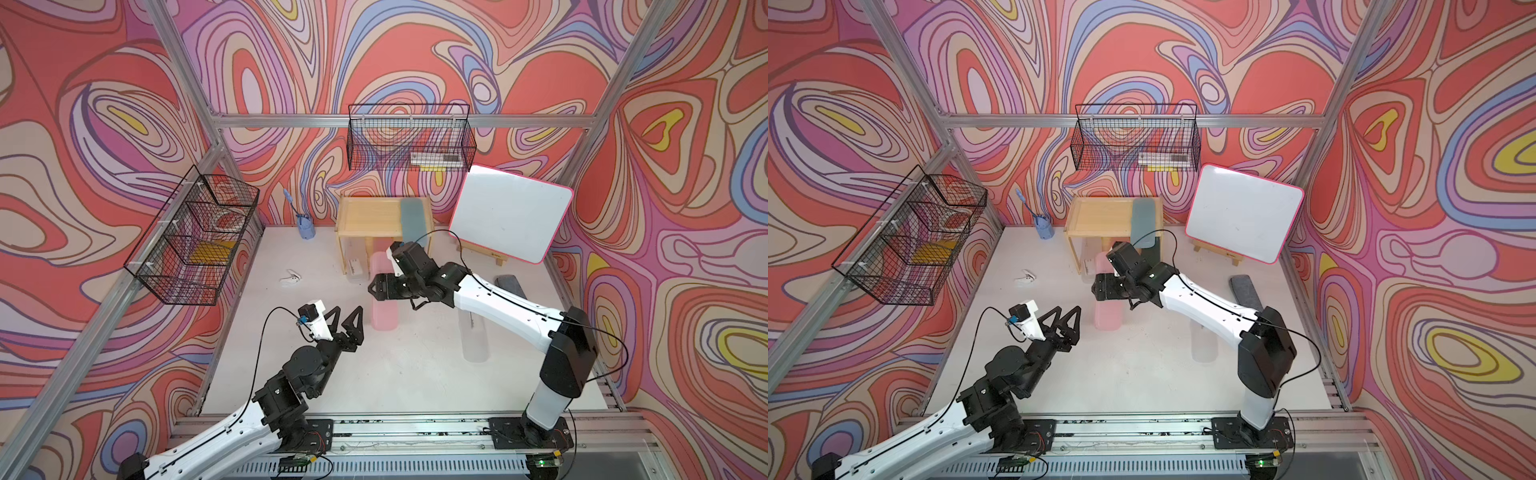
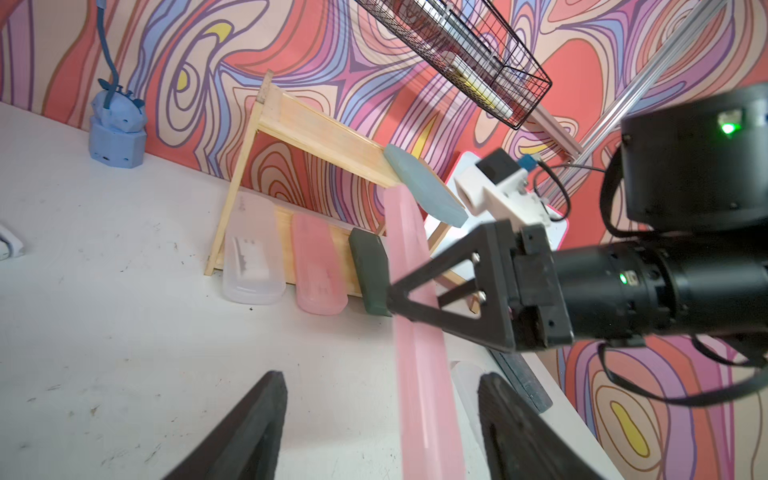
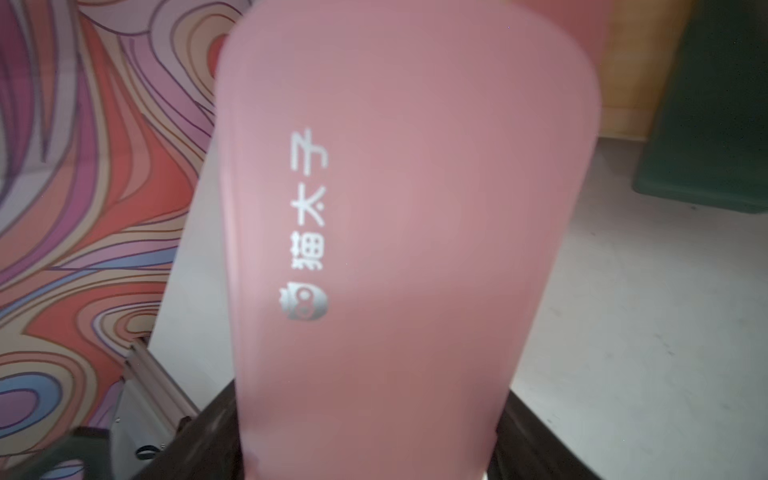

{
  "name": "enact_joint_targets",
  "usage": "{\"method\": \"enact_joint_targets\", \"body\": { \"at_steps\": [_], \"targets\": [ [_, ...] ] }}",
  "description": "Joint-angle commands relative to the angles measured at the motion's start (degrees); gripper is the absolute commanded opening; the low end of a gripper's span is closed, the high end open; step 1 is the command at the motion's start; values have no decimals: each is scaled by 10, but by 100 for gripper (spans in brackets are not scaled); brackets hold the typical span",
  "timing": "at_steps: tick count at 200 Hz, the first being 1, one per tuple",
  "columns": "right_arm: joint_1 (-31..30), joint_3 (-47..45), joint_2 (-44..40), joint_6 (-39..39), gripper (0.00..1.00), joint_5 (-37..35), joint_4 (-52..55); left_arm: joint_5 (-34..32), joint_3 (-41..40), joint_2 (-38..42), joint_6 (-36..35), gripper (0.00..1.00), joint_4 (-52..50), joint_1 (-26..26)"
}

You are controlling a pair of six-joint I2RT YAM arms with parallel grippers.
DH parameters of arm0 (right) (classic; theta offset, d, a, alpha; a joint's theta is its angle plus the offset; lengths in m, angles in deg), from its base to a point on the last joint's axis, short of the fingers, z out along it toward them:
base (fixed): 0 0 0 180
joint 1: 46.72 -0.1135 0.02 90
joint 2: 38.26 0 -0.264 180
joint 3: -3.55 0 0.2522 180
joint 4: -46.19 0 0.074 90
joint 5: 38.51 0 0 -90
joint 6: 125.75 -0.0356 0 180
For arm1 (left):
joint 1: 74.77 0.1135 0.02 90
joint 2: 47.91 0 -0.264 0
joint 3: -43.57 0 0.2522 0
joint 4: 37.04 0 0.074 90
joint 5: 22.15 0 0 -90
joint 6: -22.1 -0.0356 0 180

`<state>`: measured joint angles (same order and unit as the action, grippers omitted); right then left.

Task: Remove the pencil cases from the shelf
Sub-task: Pick up the pencil case from the shelf, then place the pencil case at the center of the board.

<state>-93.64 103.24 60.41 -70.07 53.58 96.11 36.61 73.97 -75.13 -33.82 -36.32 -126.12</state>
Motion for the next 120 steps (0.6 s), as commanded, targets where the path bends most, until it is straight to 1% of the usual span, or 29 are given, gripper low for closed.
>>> {"method": "enact_joint_targets", "body": {
  "at_steps": [1, 14, 26, 48, 96, 120],
  "targets": [
    [1, -63, -54, 15, 66, -77, 96, -40, 0, 19, 1, 76, -41, -2],
    [6, -107, -67, 10, 66, -88, 112, -45, 3, 22, -5, 76, -56, -2],
    [15, -141, -74, -4, 67, -84, 117, -47, 3, 20, -6, 76, -61, -2],
    [34, -181, -72, -17, 67, -67, 94, -49, -2, 9, -3, 77, -54, -2],
    [87, -182, -5, 8, 66, -59, 79, -33, 1, -31, 6, 77, -34, -2],
    [103, -159, 25, 22, 66, -70, 86, -35, -5, -33, 13, 77, -28, -2]
  ]
}}
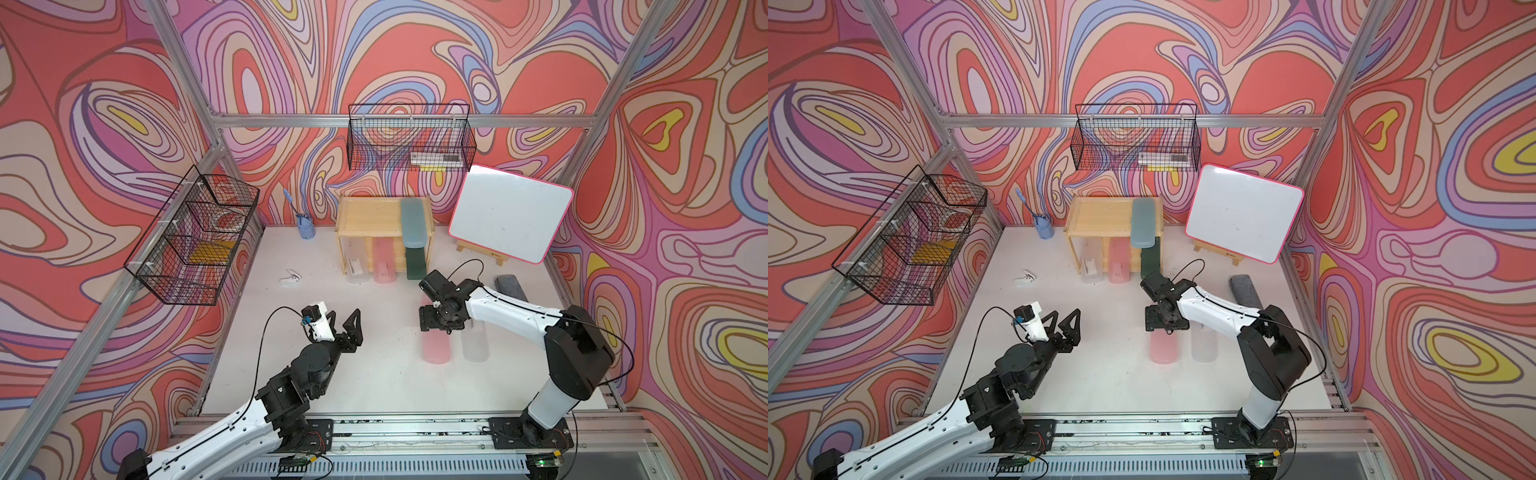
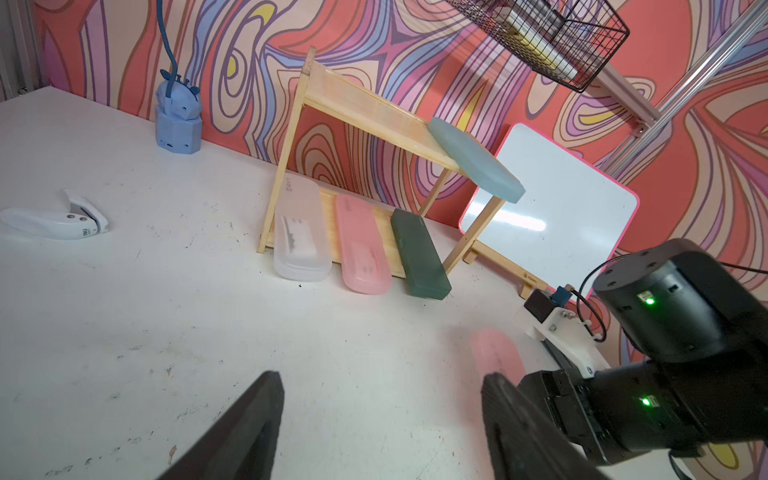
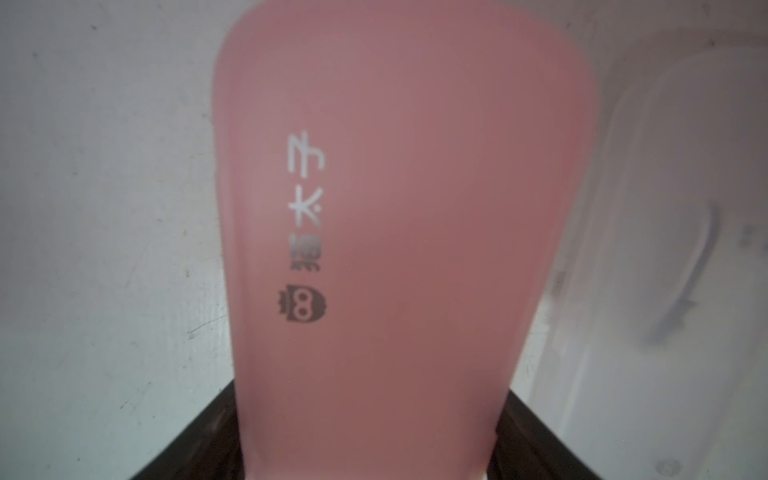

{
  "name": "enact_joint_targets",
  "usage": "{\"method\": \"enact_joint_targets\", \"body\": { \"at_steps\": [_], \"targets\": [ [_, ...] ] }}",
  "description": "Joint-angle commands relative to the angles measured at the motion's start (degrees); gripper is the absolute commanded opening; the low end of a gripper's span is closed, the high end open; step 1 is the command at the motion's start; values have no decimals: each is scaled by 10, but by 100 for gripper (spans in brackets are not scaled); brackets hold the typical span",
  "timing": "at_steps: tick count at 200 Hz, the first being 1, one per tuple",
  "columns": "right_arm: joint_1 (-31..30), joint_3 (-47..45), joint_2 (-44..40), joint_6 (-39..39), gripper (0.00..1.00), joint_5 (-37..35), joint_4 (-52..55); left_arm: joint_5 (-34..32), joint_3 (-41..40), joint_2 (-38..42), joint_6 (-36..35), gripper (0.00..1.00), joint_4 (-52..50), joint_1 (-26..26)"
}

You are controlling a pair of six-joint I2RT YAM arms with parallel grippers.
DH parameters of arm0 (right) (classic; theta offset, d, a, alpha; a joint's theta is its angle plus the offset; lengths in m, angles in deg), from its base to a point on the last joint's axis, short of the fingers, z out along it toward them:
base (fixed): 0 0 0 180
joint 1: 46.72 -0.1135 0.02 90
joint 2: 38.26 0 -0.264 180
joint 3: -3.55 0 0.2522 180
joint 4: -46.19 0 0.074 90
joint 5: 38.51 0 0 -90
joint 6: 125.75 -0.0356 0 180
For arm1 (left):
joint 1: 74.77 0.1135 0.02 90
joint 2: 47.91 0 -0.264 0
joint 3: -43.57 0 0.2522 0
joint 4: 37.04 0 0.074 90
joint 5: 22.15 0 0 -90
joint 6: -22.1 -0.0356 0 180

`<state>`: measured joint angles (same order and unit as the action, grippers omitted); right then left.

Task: Remove the pencil cases from the shelf
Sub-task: Place the pencil case at the center of the board.

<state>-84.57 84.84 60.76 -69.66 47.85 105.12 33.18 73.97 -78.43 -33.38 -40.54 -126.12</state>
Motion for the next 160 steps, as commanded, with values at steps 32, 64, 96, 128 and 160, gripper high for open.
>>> {"method": "enact_joint_targets", "body": {
  "at_steps": [32, 64, 96, 128, 160],
  "targets": [
    [29, 37, 59, 39, 66, -11, 5, -3, -6, 9, 10, 78, 11, -2],
    [35, 29, 75, 49, 67, -4, 6, -7, -4, 17, 8, 79, 4, -2],
    [37, 18, 74, 49, 75, 8, -4, -6, -2, 14, 11, 79, 2, -2],
    [36, 20, 64, 49, 98, 6, -5, -7, 17, -10, 19, 81, -10, -1],
    [36, 43, 30, 50, 98, -11, 23, -5, 86, -72, 36, 85, -76, -1]
  ]
}}
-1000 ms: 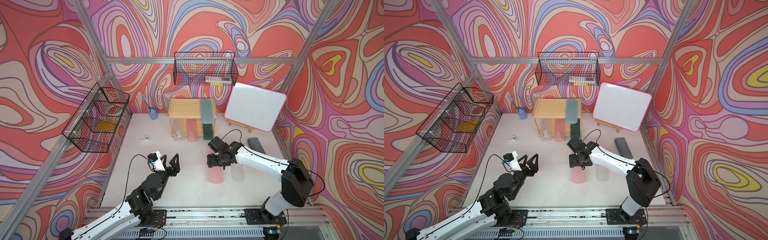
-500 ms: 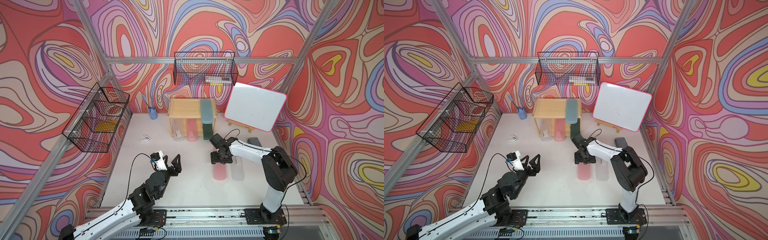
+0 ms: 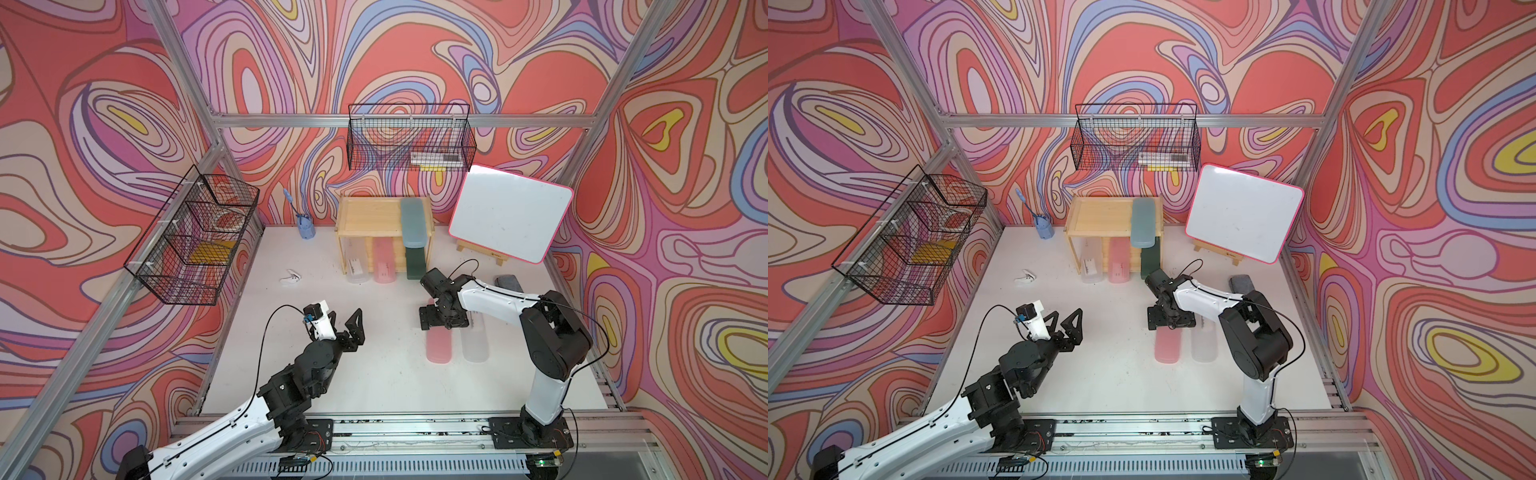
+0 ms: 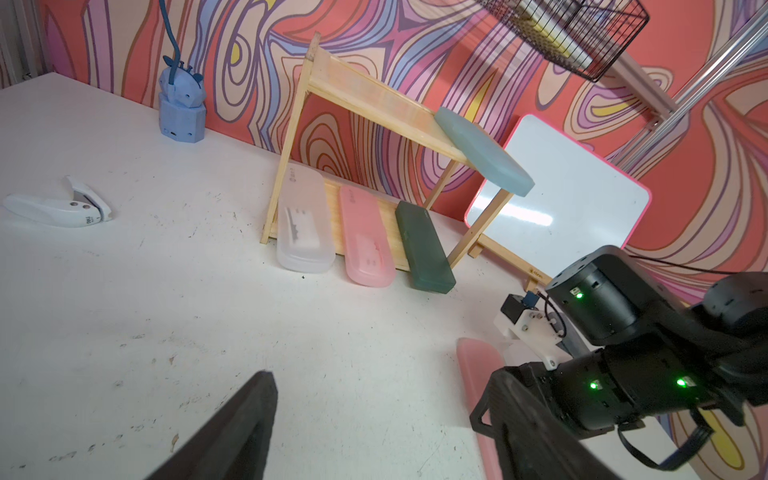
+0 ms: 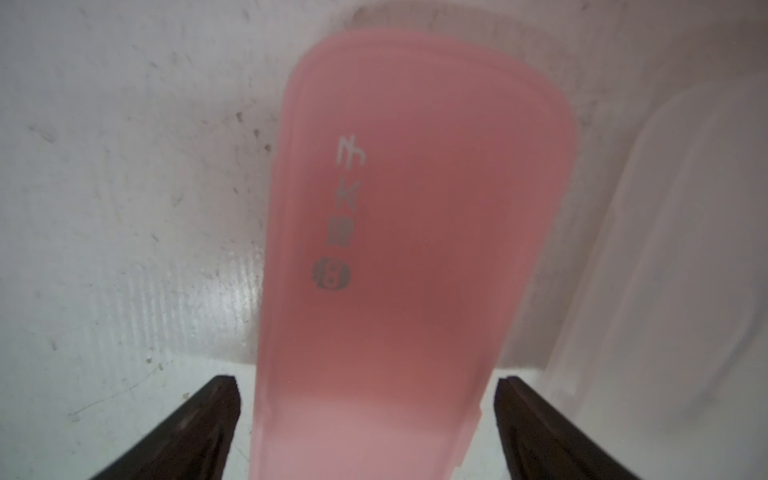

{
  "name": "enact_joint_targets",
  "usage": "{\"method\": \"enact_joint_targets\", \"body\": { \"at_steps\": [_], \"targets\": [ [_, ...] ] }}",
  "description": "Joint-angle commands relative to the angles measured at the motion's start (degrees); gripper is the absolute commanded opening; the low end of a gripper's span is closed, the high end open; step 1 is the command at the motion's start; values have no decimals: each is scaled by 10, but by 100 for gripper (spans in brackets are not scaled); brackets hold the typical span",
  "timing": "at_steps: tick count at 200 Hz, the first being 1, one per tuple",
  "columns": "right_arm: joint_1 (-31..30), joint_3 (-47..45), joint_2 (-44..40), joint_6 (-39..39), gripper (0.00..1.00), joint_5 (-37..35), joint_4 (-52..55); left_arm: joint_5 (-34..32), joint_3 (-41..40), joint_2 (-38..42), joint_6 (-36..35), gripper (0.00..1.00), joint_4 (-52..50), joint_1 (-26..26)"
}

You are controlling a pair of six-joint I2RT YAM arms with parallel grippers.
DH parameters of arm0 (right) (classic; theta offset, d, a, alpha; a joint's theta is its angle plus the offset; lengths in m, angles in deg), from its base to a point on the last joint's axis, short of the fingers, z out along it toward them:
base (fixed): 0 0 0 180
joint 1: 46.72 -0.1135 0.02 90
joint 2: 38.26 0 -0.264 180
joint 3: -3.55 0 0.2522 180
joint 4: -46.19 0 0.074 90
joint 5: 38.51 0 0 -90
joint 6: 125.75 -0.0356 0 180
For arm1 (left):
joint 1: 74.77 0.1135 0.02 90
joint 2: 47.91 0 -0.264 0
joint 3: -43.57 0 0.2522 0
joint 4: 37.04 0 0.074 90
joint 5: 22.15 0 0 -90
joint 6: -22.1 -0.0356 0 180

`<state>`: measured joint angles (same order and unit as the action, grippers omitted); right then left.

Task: Remove the pencil cases from the shelf
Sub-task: Place the pencil case at the center of the board.

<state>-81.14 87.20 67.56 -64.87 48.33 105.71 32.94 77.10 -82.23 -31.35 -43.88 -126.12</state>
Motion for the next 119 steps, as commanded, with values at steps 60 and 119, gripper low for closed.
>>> {"method": "enact_joint_targets", "body": {
  "at_steps": [60, 119],
  "targets": [
    [2, 85, -253, 10, 98, -91, 76, 197, 149, -183, 129, 98, 34, 84],
    [9, 159, -298, 30, 98, -112, 127, 364, 258, -423, 239, 99, 243, 125]
  ]
}}
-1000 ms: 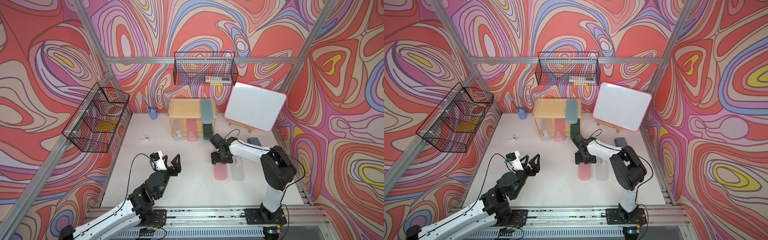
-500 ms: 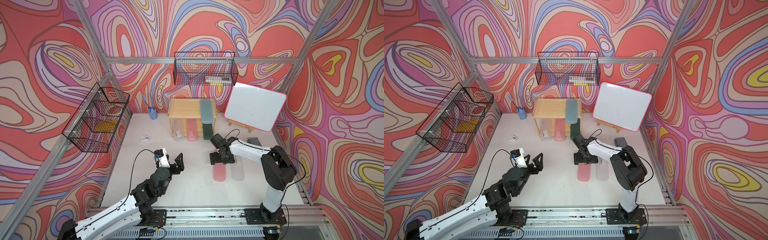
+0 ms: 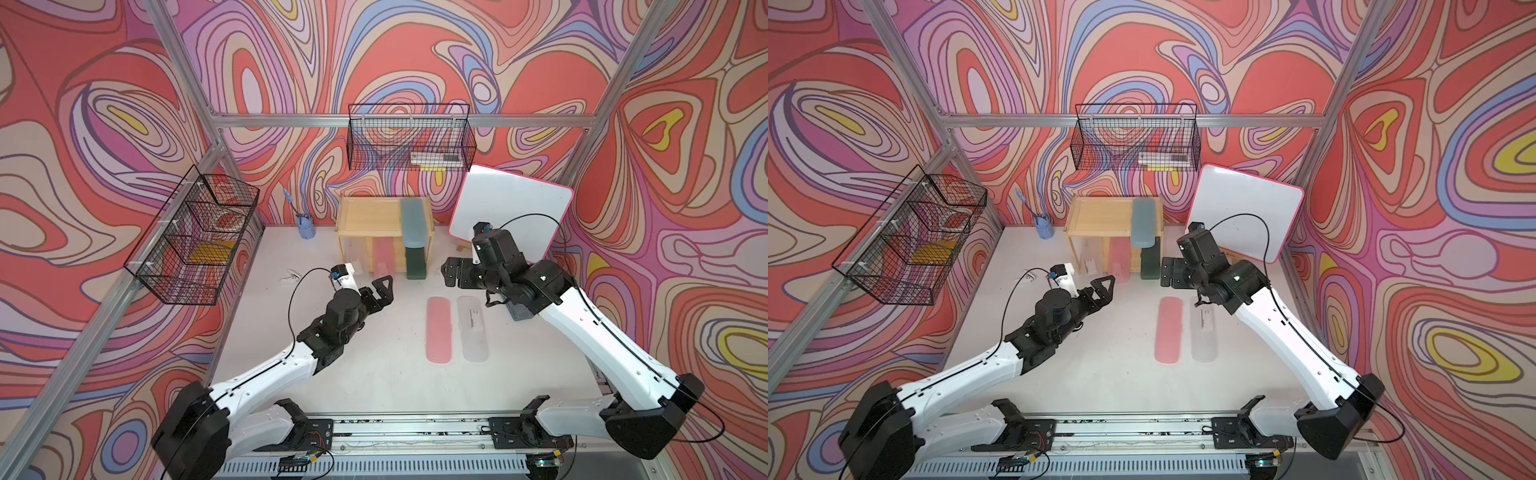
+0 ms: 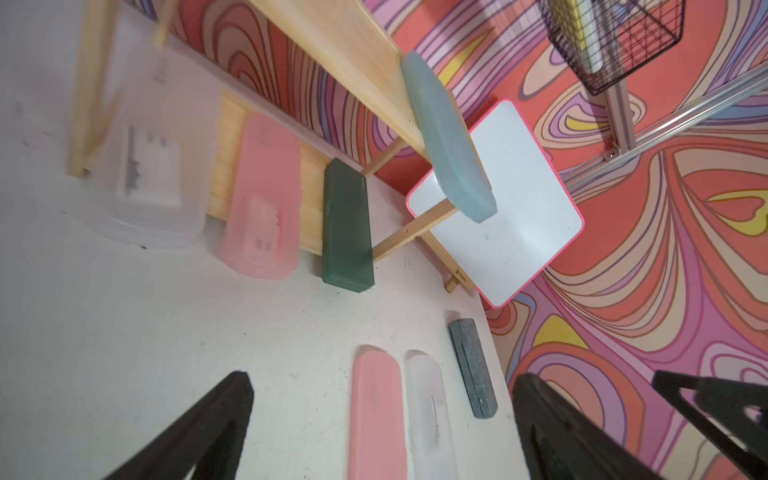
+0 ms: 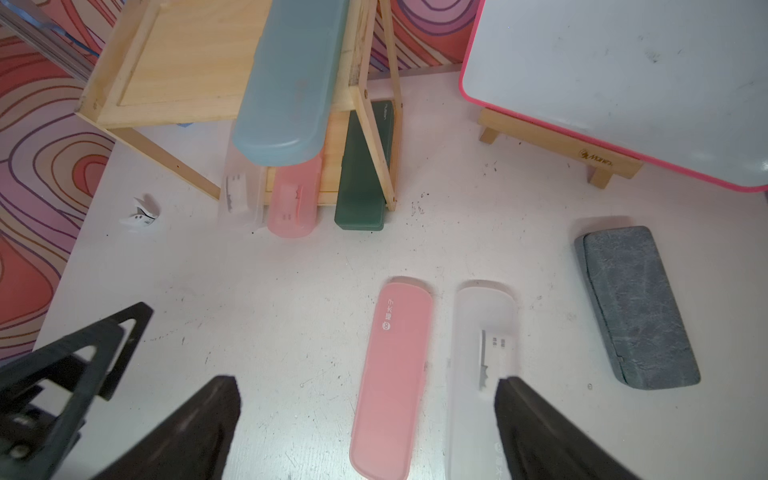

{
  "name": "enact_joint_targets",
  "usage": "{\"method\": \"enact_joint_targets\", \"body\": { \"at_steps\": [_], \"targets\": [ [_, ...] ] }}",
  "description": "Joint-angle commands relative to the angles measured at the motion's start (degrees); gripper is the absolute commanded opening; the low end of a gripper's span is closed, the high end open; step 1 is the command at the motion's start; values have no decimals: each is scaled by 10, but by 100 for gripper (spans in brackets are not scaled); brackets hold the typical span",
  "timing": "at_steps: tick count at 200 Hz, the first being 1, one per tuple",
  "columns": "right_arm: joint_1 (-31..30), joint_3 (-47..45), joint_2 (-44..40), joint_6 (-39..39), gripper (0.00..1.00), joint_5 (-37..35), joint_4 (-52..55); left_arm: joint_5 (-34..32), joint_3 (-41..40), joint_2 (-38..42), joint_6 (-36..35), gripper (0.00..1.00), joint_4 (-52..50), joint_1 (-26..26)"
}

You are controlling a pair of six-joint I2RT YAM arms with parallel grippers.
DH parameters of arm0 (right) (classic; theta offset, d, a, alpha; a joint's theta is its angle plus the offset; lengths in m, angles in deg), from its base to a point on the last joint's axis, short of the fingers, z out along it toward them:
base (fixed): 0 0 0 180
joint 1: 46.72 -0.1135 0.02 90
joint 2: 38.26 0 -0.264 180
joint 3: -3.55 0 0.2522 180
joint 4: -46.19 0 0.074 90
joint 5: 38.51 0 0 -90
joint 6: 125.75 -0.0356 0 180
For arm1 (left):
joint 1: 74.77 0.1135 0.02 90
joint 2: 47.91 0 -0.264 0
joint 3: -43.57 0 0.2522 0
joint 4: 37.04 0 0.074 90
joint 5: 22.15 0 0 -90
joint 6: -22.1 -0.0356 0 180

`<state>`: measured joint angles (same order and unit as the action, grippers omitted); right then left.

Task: Remove the pencil cases from the shelf
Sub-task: Place the pencil case at the center of the board, then pick up the pencil case from the shelf.

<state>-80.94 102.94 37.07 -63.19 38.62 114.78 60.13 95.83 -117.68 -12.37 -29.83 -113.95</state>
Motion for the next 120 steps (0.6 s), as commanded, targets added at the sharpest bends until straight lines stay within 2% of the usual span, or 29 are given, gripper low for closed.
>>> {"method": "enact_joint_targets", "body": {
  "at_steps": [1, 26, 81, 120],
  "targets": [
    [7, 2, 6, 13, 98, -15, 36, 94, 73, -72, 51, 100, 107, 3],
    [16, 2, -2, 19, 98, -13, 29, 108, 117, -145, 87, 99, 169, 2],
    [43, -4, -8, 36, 98, -3, 22, 88, 185, -222, 99, 99, 165, 4],
    [59, 11, 4, 53, 98, 14, 24, 98, 220, -288, 121, 99, 188, 17]
  ]
}}
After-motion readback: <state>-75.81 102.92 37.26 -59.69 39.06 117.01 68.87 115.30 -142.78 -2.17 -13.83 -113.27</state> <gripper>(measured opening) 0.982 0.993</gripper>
